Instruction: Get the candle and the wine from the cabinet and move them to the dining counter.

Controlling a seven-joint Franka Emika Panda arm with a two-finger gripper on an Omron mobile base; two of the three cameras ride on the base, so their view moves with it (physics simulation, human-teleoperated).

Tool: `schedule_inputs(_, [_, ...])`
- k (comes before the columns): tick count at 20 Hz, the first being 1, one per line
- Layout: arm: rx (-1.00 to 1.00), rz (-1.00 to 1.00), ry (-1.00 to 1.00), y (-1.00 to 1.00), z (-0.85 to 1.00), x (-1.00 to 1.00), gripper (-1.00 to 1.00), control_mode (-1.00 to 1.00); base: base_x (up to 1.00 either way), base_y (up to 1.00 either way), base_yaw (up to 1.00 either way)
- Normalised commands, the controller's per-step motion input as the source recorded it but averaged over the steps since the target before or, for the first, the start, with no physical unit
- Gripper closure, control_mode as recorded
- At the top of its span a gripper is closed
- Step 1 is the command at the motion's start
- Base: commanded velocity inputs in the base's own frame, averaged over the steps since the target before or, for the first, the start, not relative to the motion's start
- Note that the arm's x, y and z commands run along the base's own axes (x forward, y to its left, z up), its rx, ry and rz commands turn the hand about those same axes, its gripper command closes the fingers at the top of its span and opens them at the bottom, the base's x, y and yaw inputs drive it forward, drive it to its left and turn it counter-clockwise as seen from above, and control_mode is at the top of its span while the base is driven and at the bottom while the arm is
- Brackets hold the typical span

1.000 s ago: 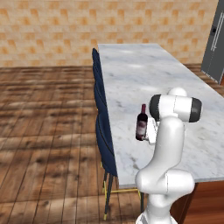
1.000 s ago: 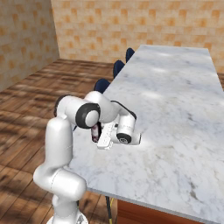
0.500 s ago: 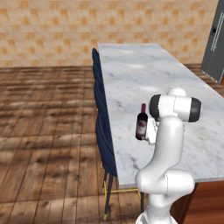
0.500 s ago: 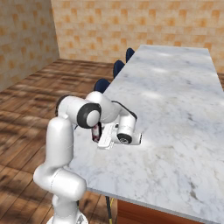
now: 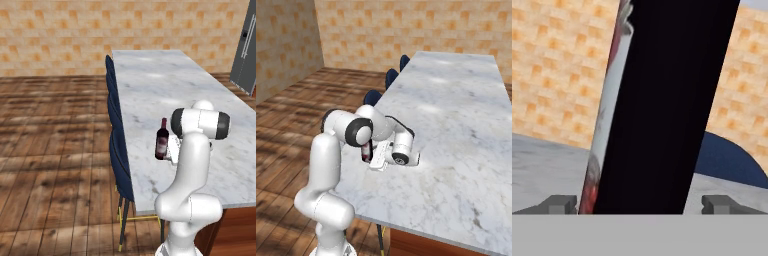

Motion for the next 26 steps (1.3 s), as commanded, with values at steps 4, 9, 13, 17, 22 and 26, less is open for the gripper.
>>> schedule_inputs(4, [0.0, 0.0, 0.0, -0.12, -0.03, -0.08, -1.0, -1.0, 0.0, 0.0, 0.0])
schedule_inputs(9, [-0.01, 0.0, 0.0, -0.22, 0.01, -0.12, -1.0, -1.0, 0.0, 0.0, 0.0])
schedule_inputs(13, [-0.02, 0.0, 0.0, -0.2, 0.06, -0.3, -1.0, -1.0, 0.0, 0.0, 0.0])
schedule_inputs(17, [-0.06, -0.08, 0.0, -0.08, 0.25, -0.39, -1.0, -1.0, 0.0, 0.0, 0.0])
schedule_inputs(22, [-0.12, -0.09, 0.0, -0.01, 0.35, -0.44, -1.0, -1.0, 0.0, 0.0, 0.0])
schedule_inputs(26, [-0.15, -0.06, 0.01, -0.06, 0.38, -0.43, -1.0, -1.0, 0.0, 0.0, 0.0])
